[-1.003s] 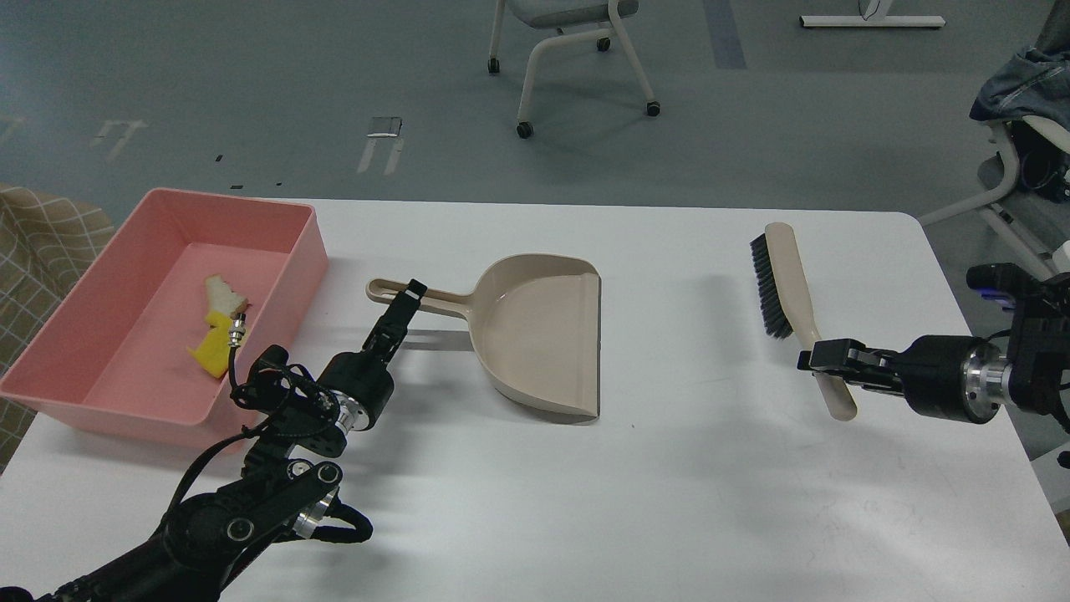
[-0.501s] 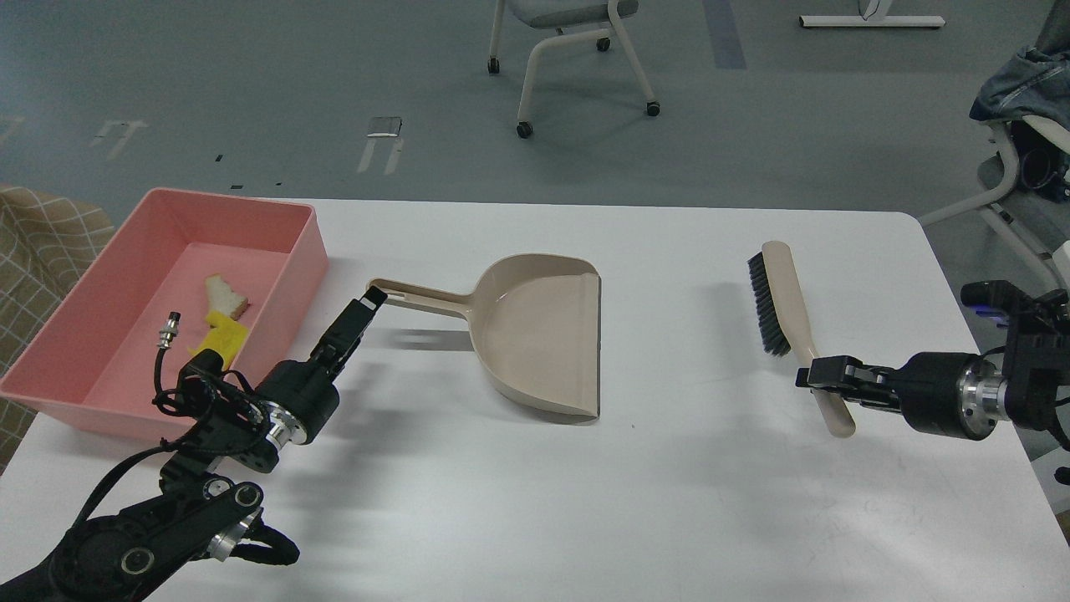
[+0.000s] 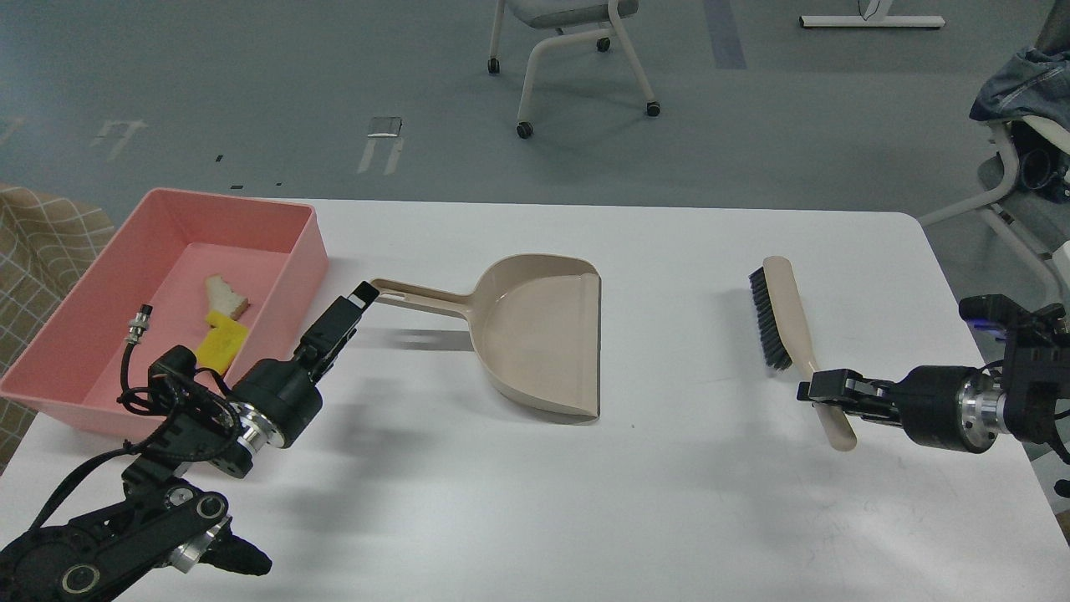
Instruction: Sweep and dump garbage into bin
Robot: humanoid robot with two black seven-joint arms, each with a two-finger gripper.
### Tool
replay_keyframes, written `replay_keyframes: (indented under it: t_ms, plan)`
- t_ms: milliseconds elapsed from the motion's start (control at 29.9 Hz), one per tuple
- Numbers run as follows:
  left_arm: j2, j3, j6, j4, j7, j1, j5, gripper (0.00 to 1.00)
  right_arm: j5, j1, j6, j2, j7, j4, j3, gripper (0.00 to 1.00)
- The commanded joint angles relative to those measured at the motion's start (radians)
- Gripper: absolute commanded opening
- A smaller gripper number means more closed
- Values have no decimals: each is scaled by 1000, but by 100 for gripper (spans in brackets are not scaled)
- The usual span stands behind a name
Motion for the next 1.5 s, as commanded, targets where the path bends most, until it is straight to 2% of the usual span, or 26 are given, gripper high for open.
replay_keyframes:
  t_ms: [0,67,167,301,334,434,602,936,1170,1370,1471]
  plan:
    - [5,-1,0,-5,0,0,-2,97,-3,-2,0,2,0,-2,0,13]
    - [5,-1,0,-5,0,0,-3,97,-3,-3,0,4,0,-3,0,14]
    - [5,-1,0,-5,2,0,-12,97,-9,-2,0,14,-5,-8,0,26]
    - [5,-3,0,-5,2,0,-12,97,-9,-2,0,16,-6,-9,0,36]
    - [5,-3,-2,-5,2,-1,-12,97,-9,-2,0,16,-9,-9,0,43]
    - [13,-3,-11,-6,2,-1,-14,97,-8,0,0,14,-14,-9,0,55]
    - [16,-11,-32,-9,3,-1,-14,97,-6,0,0,10,-14,-8,0,69]
    - [54,-49,-92,-69,10,-1,-14,97,1,15,0,-61,-11,-8,15,81]
    - [59,-170,-235,-95,13,-3,-63,97,5,79,0,-75,0,-57,133,85]
    - [53,-336,-356,-101,22,-12,-135,97,6,90,0,-65,0,-136,296,92]
    - [49,-428,-414,-97,28,-27,-227,97,8,92,0,2,0,-219,412,92]
